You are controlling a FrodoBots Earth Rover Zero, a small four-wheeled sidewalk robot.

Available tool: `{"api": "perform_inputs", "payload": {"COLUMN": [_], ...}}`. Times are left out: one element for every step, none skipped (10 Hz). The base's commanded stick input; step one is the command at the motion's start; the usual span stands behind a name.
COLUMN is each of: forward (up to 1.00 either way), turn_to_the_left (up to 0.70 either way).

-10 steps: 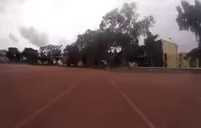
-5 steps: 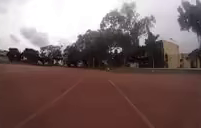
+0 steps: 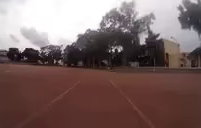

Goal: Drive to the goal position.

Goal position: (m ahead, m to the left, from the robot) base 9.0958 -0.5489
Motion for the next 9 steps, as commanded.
{"api": "perform_inputs", "payload": {"forward": [0.5, 0.5, 0.5, 0.5, 0.5, 0.5, 0.5, 0.5, 0.5], "turn_to_the_left": [0.0, 0.0, 0.0, 0.0, 0.0, 0.0, 0.0, 0.0, 0.0]}}
